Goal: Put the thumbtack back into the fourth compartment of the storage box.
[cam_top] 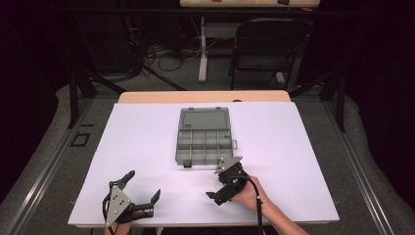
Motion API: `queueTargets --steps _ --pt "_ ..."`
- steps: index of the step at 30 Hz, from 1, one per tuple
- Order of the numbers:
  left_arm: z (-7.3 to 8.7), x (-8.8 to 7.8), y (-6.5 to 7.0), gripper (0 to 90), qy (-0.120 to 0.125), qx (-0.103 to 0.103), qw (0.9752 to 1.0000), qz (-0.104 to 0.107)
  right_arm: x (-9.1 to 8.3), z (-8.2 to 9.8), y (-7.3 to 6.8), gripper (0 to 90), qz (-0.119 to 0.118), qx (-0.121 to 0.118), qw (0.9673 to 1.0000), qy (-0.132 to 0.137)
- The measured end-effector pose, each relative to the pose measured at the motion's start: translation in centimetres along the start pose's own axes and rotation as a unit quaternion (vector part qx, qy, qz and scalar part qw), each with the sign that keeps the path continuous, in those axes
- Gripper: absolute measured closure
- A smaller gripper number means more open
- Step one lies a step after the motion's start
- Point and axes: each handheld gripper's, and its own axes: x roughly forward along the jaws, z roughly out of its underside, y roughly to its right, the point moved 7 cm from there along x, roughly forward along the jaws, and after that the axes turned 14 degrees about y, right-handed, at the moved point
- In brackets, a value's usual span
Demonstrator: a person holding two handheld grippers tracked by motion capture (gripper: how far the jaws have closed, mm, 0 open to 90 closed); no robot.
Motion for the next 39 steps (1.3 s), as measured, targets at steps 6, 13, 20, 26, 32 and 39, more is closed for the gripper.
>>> queueTargets --steps 6,13,20,26,32,39 --pt "0.1 0.1 0.0 0.1 -0.002 -0.001 1.0 0.0 0.5 0.3 -0.4 0.5 -0.003 -0.011 0.9999 -0.013" --pt "0.0 0.0 0.0 0.1 -0.001 -0.001 1.0 -0.001 0.8 0.6 -0.7 17.9 -0.007 -0.02 0.9995 -0.023" --pt "0.0 0.0 0.0 0.1 0.0 0.0 1.0 0.001 0.8 0.6 -1.1 43.3 -0.021 -0.021 0.9992 -0.025" --pt "0.1 0.1 -0.1 0.1 -0.002 0.0 1.0 -0.001 0.7 0.5 -1.6 61.1 -0.039 -0.025 0.9984 -0.031" --pt "0.0 0.1 0.1 0.1 0.0 0.0 1.0 0.001 0.8 0.8 -1.7 74.1 -0.045 -0.028 0.9978 -0.041" --pt "0.1 0.1 -0.1 0.1 -0.002 -0.001 1.0 -0.001 0.8 0.8 -2.0 82.1 -0.051 -0.037 0.9971 -0.041"
